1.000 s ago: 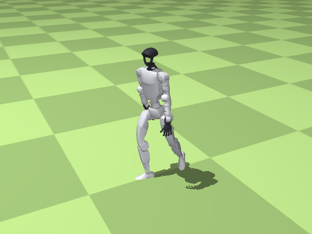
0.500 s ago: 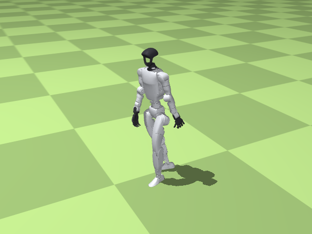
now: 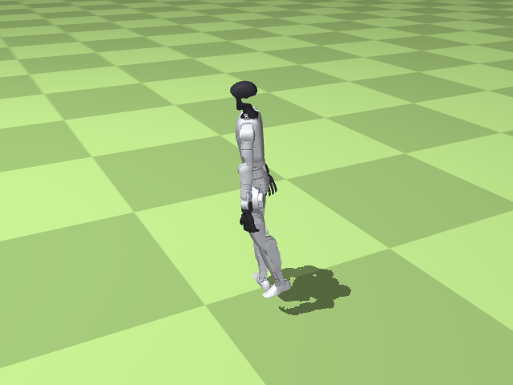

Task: Walk run

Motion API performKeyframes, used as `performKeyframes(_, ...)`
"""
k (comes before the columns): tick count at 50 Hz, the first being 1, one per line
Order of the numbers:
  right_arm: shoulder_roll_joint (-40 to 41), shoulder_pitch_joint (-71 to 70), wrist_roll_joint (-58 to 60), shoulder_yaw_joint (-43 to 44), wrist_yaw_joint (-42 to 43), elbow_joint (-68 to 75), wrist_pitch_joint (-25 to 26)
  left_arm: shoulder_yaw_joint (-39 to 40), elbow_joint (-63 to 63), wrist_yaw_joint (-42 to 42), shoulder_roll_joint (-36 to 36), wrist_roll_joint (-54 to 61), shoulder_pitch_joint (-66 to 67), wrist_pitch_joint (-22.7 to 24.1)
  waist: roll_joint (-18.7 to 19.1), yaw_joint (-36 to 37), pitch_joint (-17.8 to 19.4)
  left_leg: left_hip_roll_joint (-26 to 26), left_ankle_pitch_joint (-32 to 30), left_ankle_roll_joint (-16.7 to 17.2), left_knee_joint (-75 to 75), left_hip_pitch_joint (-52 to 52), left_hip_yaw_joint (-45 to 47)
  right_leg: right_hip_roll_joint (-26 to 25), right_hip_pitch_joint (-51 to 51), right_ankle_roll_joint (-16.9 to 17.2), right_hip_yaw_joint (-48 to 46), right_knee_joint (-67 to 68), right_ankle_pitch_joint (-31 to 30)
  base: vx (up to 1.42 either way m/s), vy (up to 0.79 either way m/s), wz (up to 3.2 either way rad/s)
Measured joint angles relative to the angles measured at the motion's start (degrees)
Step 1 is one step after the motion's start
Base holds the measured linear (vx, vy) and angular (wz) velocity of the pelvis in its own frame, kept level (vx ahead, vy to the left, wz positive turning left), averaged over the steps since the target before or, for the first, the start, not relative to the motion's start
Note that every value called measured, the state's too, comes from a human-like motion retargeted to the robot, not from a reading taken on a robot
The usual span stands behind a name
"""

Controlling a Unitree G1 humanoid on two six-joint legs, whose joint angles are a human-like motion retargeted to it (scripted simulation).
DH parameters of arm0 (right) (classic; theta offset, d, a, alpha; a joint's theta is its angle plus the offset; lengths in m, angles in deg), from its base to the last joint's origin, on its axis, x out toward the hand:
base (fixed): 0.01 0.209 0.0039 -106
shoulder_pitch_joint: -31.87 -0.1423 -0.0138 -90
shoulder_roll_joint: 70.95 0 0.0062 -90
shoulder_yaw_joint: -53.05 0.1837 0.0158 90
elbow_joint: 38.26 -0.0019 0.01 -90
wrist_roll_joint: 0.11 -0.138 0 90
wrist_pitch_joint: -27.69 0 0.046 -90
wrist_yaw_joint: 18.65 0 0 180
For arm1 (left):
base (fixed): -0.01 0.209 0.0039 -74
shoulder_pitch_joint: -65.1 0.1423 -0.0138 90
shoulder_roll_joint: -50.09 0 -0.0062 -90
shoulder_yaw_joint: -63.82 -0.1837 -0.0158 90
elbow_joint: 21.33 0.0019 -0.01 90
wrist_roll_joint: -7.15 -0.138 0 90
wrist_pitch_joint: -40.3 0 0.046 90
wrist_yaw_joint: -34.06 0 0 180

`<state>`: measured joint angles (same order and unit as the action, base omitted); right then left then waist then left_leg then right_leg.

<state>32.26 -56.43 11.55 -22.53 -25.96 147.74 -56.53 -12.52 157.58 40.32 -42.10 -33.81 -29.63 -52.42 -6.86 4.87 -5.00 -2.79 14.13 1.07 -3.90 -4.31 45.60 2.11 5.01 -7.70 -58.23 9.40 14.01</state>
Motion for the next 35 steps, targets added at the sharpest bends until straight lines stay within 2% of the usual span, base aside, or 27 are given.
performKeyframes(2, -0.38, -1.17, 0.31, 2.05, -0.79, 1.36, 1.38, 0.57, 2.18, 1.20, 0.59, -2.68, -0.21, 0.49, -0.50, -0.21, 0.67, 1.09, 0.53, 0.65, -1.34, -1.76, 1.66, 1.96, 3.63, -0.16, 12.44, 4.06, -0.34, 0.13, 0.00, -0.91)
performKeyframes(4, -0.25, -1.81, 1.08, 3.04, -1.07, 1.07, 1.99, 1.36, 4.21, 3.10, 1.62, -5.60, -0.26, -0.01, -0.90, 0.04, 0.62, 0.82, -0.34, 0.56, -6.03, -1.42, 2.71, 3.53, 2.14, -0.39, 10.97, 2.88, -0.69, 0.10, -0.02, -1.37)
performKeyframes(6, -0.16, -2.10, 1.66, 1.76, -2.05, 0.02, 1.39, 1.27, 6.22, 5.87, 1.66, -6.92, -0.28, -1.46, -2.22, -1.13, 0.51, 0.62, -2.74, -2.50, -13.20, -0.26, 2.40, 4.82, 1.57, -0.49, 14.69, 1.37, -1.17, 0.21, -0.10, -1.33)
performKeyframes(8, -0.21, -2.60, 2.49, 0.67, -2.71, -1.47, 0.70, -0.46, 7.02, 8.01, 1.21, -6.24, -0.08, -2.85, -3.34, -2.71, 0.12, 0.15, -2.44, -5.04, -21.84, 3.17, -1.27, 6.66, 1.82, 0.11, 18.50, 0.90, -1.75, 0.18, -0.02, -1.16)
performKeyframes(11, 0.66, -4.34, 3.85, -0.46, -1.21, -4.21, 0.17, -1.69, 4.85, 5.99, 1.56, -5.04, 0.87, -3.61, -2.49, -3.89, 0.32, -1.29, 0.51, -2.81, -31.27, 10.76, -10.77, 5.98, 2.26, 0.01, 22.61, -0.27, -3.04, 0.06, 0.02, -1.75)
performKeyframes(15, 1.95, -5.75, 3.13, -3.00, -1.18, -7.47, -1.51, -2.07, 1.70, -1.30, 2.73, -4.23, 2.26, -1.21, -2.08, -2.70, 0.65, -2.16, 1.67, -2.00, -28.15, 15.27, -15.25, 5.27, 4.33, -0.71, 29.81, -0.37, -4.92, 0.05, 0.04, -2.41)
performKeyframes(18, 2.61, -6.61, 3.15, -4.60, -3.21, -9.65, -1.83, -2.63, 1.21, -3.37, 3.82, -3.07, 2.07, -0.14, -1.44, -1.07, 1.73, 0.52, 2.42, -1.99, -22.19, 18.66, -27.90, 3.89, 5.76, -0.45, 36.21, -0.18, -6.29, 0.01, 0.10, -2.63)
performKeyframes(22, 2.77, -6.69, 5.22, -6.75, -4.29, -11.44, -1.82, -5.31, 2.18, -1.15, 4.82, -2.59, 1.51, -1.89, 0.02, 1.36, 2.90, 5.99, 1.98, 2.86, -13.73, 19.11, -53.65, 0.64, 8.63, 0.44, 47.09, 1.59, -7.99, 0.07, 0.13, -3.04)
performKeyframes(24, 2.53, -6.45, 6.05, -7.79, -4.38, -12.42, -1.61, -8.89, 1.40, 1.66, 4.48, -5.83, 1.05, -3.41, 0.54, 3.39, 3.55, 7.15, -1.53, 5.04, -10.34, 17.97, -58.51, -2.03, 10.68, 1.07, 53.65, 2.96, -8.85, 0.03, 0.15, -3.56)
performKeyframes(25, 2.33, -6.36, 6.41, -8.03, -4.51, -12.96, -1.49, -10.77, 0.49, 3.29, 4.25, -8.46, 0.78, -4.23, 0.75, 4.31, 3.89, 7.06, -4.74, 5.68, -9.16, 17.39, -58.41, -3.45, 11.73, 1.67, 57.08, 3.61, -9.24, -0.04, 0.12, -3.11)
performKeyframes(27, 1.94, -6.19, 7.22, -8.33, -4.77, -13.65, -1.18, -13.45, -1.55, 4.60, 3.85, -13.63, 0.59, -4.94, -0.07, 2.22, 3.99, 7.02, -2.71, -0.38, -10.20, 17.18, -51.41, -3.44, 13.05, 4.14, 61.03, 3.42, -9.96, -0.08, 0.11, -2.28)
performKeyframes(29, 2.14, -6.04, 7.57, -8.94, -4.06, -14.17, -0.47, -14.48, -3.06, 3.41, 3.07, -16.35, 0.51, -5.04, 0.38, -2.76, 3.97, 4.76, -2.50, -3.85, -8.50, 16.13, -43.62, -4.17, 14.08, 6.69, 62.24, 2.58, -10.51, -0.17, 0.09, -1.55)
performKeyframes(32, 2.76, -5.85, 5.72, -9.90, -1.72, -14.34, 0.32, -14.20, -4.89, 0.77, 1.77, -16.10, 0.66, -4.92, 0.14, -8.66, 3.28, 4.68, -1.71, -4.67, -8.18, 16.70, -40.78, -4.23, 16.83, 10.29, 63.86, 1.48, -10.68, -0.27, 0.11, -2.10)
performKeyframes(35, 2.61, -4.94, 2.22, -9.76, -1.84, -13.83, -0.87, -13.56, -5.76, 0.71, 0.29, -14.11, -0.07, -3.99, -0.75, -8.56, 2.65, 3.45, -0.97, -5.76, -6.77, 16.16, -32.94, -1.59, 19.38, 7.63, 54.92, 1.91, -7.95, -0.26, 0.10, -2.87)
